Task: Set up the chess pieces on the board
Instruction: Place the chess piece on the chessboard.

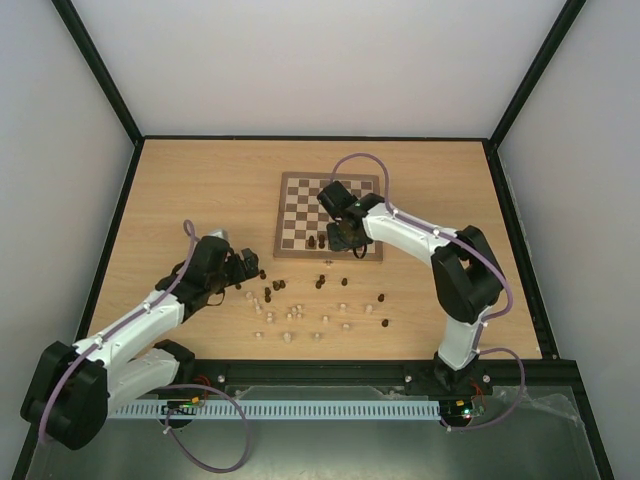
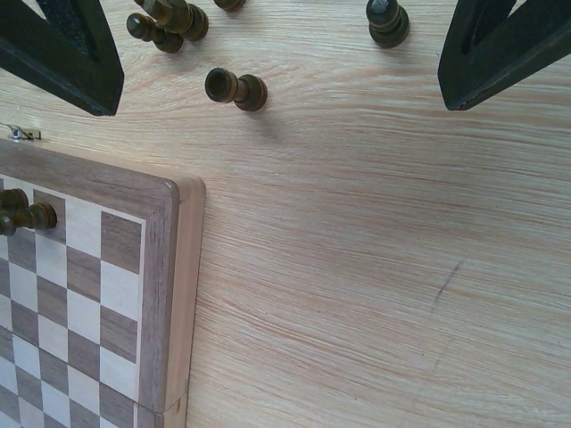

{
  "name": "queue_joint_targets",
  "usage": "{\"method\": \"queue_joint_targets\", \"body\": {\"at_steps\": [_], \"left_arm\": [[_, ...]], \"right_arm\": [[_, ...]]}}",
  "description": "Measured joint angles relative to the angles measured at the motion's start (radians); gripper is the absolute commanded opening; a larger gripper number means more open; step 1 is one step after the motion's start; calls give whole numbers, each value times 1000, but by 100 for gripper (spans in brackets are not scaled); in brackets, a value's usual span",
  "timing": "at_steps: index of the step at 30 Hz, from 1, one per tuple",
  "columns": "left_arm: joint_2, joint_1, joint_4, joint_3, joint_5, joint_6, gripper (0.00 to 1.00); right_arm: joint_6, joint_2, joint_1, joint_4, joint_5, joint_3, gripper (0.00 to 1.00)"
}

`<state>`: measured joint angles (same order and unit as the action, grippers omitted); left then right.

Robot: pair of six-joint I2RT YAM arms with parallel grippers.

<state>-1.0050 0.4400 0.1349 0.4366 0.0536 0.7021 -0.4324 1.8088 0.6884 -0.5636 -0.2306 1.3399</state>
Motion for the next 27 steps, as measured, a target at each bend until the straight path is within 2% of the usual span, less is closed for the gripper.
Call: {"method": "queue_joint_targets", "body": {"at_steps": [14,27], "left_arm": [[-19,0,-13,2,1,-4,99],[-25,0,-17,2,3,-4,100]], "right_arm": [[11,54,-23,9,1,26,6],[24,56,-35,19,13,26,16]]}}
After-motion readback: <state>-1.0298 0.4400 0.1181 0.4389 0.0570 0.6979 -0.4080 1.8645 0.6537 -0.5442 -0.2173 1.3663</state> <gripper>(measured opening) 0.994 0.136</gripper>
